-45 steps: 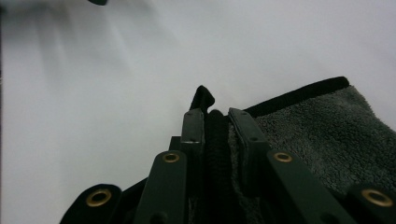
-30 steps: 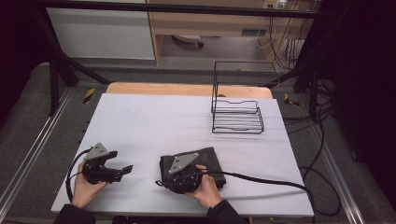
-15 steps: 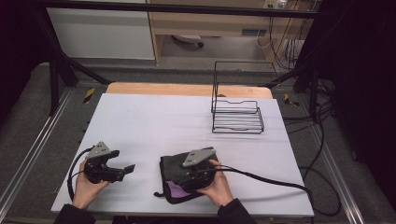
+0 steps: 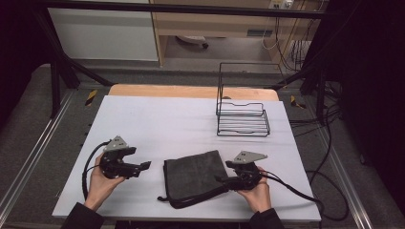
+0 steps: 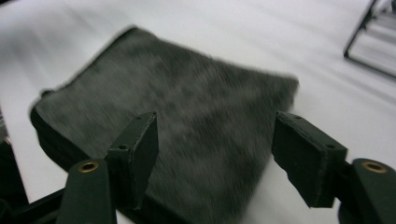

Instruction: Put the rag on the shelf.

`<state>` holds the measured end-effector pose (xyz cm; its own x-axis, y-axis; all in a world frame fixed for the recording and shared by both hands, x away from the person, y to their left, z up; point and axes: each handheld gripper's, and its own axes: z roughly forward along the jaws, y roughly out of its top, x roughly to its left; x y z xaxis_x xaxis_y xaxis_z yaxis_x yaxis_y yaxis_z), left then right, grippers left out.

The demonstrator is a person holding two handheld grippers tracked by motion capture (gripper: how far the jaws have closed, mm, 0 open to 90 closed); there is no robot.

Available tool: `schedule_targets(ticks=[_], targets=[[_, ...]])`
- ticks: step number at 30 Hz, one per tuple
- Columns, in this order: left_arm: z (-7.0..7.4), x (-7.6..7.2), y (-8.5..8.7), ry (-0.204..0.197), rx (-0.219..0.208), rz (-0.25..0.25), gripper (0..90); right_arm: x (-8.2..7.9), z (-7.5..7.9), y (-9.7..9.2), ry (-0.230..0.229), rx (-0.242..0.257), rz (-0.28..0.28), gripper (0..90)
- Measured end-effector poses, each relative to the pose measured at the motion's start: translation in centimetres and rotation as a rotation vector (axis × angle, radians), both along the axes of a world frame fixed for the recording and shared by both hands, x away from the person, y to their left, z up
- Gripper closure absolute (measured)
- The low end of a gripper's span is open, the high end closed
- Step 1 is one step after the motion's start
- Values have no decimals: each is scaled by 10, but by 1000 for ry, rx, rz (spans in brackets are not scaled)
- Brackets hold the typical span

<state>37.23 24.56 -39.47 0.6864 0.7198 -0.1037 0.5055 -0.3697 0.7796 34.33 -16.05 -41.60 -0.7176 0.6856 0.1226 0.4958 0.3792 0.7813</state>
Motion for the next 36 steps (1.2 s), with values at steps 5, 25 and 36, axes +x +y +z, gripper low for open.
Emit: schedule_targets(ticks=[5, 25, 36], targets=[[0, 12, -28, 14, 45, -32, 268, -6, -15, -12, 41, -11, -73, 401], [-38, 32, -73, 153, 144, -123, 643, -23, -36, -9, 161, 11, -146, 608], [-37, 26, -73, 191, 138, -110, 805, -15, -34, -9, 219, 38, -121, 806]])
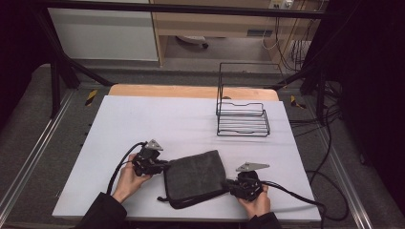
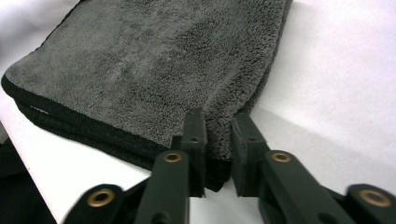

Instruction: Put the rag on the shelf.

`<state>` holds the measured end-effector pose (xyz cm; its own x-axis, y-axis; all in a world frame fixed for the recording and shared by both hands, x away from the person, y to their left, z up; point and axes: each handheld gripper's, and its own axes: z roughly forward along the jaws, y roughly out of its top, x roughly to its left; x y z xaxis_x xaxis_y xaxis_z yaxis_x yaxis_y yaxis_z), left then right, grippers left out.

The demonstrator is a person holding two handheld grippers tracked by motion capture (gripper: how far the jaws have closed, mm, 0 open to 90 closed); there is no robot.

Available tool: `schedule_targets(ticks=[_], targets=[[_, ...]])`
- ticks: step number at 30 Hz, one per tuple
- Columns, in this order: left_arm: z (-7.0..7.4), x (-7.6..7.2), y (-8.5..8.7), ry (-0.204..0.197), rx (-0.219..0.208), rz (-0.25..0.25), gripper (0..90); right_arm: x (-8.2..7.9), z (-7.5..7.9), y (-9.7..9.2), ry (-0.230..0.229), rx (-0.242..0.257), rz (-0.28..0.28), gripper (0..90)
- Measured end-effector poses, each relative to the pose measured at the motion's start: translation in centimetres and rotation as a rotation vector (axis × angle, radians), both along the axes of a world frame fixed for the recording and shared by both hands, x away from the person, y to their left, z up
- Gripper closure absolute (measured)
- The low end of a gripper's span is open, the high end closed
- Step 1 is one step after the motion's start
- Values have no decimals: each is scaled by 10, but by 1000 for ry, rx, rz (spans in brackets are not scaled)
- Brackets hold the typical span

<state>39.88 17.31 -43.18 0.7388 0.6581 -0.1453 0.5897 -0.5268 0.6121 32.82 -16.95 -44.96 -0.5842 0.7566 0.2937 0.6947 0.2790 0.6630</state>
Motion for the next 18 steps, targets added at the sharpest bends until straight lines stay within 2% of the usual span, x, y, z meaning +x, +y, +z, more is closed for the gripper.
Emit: schedule_targets(ticks=[2, 4, 6, 7, 8, 10, 11, 13, 18], targets=[[1, -2, 1, -1, 2, 8, 812, 5, 3, 1, 8, -12, 8, 819], [2, -5, 2, -2, -3, 22, 817, 9, 6, 4, -3, -49, 17, 824], [2, -9, 4, -2, -3, 28, 818, 18, 11, 9, -48, -112, 31, 827], [3, -11, 5, 1, -5, 32, 819, 22, 12, 11, -61, -124, 29, 827], [3, -14, 7, 2, -12, 34, 819, 22, 12, 11, -61, -124, 29, 827], [3, -20, 11, 8, -25, 44, 818, 36, 14, 14, -94, -148, 40, 825], [4, -23, 12, 11, -34, 50, 818, 36, 14, 14, -94, -148, 40, 825], [4, -29, 15, 15, -40, 56, 818, 46, 15, 16, -109, -155, 56, 821], [3, -46, 17, 10, -49, 85, 813, 67, 14, 24, -124, -181, 117, 808]])
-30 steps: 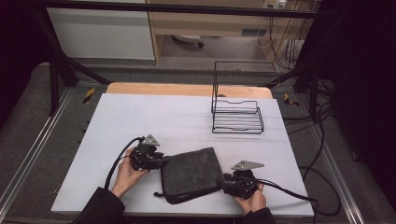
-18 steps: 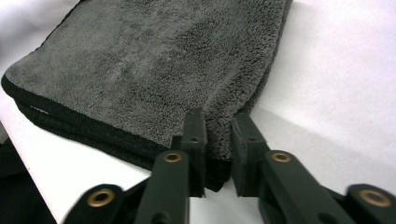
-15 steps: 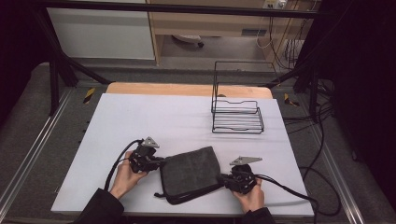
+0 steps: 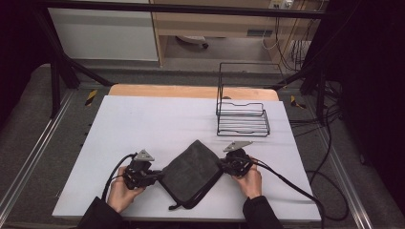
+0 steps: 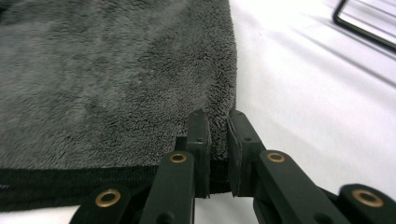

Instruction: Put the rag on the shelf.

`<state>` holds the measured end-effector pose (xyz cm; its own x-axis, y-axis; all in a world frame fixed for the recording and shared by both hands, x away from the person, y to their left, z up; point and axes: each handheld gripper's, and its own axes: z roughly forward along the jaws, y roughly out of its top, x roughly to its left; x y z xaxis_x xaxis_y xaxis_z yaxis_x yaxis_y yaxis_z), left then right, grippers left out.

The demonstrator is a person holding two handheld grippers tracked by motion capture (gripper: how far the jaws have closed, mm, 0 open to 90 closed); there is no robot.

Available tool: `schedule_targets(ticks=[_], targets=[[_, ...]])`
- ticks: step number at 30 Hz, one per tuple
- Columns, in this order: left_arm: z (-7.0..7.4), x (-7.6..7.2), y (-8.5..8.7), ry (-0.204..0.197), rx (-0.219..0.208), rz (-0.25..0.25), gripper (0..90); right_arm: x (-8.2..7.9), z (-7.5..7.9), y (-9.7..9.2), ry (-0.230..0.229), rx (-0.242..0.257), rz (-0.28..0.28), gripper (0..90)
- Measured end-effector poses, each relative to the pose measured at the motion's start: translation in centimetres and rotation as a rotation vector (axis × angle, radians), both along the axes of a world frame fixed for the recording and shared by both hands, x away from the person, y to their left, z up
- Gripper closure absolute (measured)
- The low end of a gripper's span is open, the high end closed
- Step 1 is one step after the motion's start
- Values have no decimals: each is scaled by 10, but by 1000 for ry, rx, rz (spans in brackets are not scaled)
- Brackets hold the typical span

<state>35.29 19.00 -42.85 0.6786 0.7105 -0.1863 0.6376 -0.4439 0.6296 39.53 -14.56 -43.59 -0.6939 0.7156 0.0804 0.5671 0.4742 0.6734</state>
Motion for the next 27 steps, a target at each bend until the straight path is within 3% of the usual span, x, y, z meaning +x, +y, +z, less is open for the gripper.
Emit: schedule_targets(ticks=[3, 5, 6, 7, 8, 11, 14, 17, 19, 27], targets=[[1, -4, -1, -8, -1, 13, 801, 2, -1, 0, -2, 4, 0, 760], [3, -2, 0, -11, 3, 10, 767, -1, 0, -3, -27, 20, -21, 668], [5, 0, 1, -19, 6, 13, 701, -5, 3, -7, -62, 53, -66, 604], [8, 2, 2, -23, 1, 14, 672, -7, 4, -9, -62, 70, -94, 556], [11, 5, 3, -30, -4, 22, 672, -7, 4, -9, -62, 70, -94, 556], [17, 14, 3, -59, -12, 26, 592, -12, 2, -9, -45, 85, -175, 528], [14, 23, 0, -40, 2, -8, 592, -13, -5, -8, -32, 73, -208, 530], [6, 23, -3, -28, 48, -60, 628, -13, -12, -11, 7, 117, -248, 547], [2, 21, -4, -16, 50, -77, 660, -14, -13, -12, 21, 126, -261, 554], [-4, 18, -6, 23, 47, -70, 780, -19, -17, -6, 47, 171, -276, 740]])
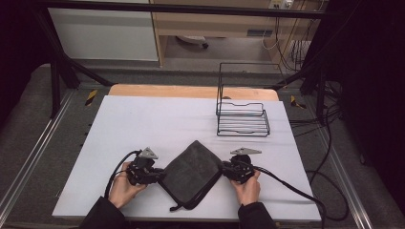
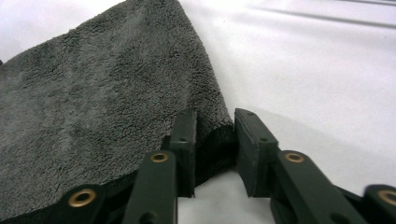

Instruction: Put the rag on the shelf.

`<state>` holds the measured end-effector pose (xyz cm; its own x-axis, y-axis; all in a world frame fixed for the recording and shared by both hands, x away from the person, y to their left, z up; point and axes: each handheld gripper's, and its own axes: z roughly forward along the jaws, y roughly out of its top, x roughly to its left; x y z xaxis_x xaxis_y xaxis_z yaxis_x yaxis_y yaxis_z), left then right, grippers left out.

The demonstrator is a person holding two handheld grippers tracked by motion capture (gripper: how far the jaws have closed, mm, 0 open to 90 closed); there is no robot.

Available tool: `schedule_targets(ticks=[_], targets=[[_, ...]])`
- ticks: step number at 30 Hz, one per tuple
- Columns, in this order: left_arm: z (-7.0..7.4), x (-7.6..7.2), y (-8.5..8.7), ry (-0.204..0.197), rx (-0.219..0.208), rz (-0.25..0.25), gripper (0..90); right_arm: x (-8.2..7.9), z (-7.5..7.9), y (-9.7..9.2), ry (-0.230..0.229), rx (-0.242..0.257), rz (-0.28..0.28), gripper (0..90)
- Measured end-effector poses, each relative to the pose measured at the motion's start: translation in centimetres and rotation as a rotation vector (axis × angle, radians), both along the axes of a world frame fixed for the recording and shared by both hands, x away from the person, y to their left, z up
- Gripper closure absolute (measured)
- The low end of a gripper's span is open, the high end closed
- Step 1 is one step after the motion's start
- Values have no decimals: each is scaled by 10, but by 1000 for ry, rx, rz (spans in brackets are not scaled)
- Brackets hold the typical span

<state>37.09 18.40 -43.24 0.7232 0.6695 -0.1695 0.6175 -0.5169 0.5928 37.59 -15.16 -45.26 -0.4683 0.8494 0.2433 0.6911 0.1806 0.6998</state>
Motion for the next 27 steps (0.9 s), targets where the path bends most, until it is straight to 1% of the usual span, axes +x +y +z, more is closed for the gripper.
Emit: schedule_targets(ticks=[3, 5, 7, 10, 12, 14, 18, 21, 22, 24, 27], targets=[[1, -3, -1, -2, 5, 14, 815, 2, 1, 0, 12, 8, 7, 796], [1, -5, -1, -4, -5, 25, 823, 4, 3, 1, 5, -2, 15, 810], [1, -9, 0, 7, -11, 22, 826, 8, 5, 3, -11, -25, 27, 814], [1, -18, 3, 31, -40, 36, 827, 18, 8, 9, -39, -42, 51, 816], [1, -25, 5, 33, -51, 42, 826, 26, 10, 14, -64, -47, 83, 814], [1, -33, 5, 27, -57, 49, 824, 36, 12, 21, -76, -45, 114, 813], [2, -46, 5, 7, -56, 50, 822, 54, 14, 37, -91, -70, 185, 813], [2, -54, 3, 7, -69, 47, 823, 64, 14, 49, -113, -86, 238, 813], [1, -57, 2, 4, -69, 48, 824, 67, 14, 52, -120, -81, 255, 813], [0, -60, 0, -6, -67, 63, 823, 73, 13, 57, -128, -74, 281, 811], [0, -61, 0, -9, -65, 75, 820, 77, 11, 61, -112, -77, 282, 803]])
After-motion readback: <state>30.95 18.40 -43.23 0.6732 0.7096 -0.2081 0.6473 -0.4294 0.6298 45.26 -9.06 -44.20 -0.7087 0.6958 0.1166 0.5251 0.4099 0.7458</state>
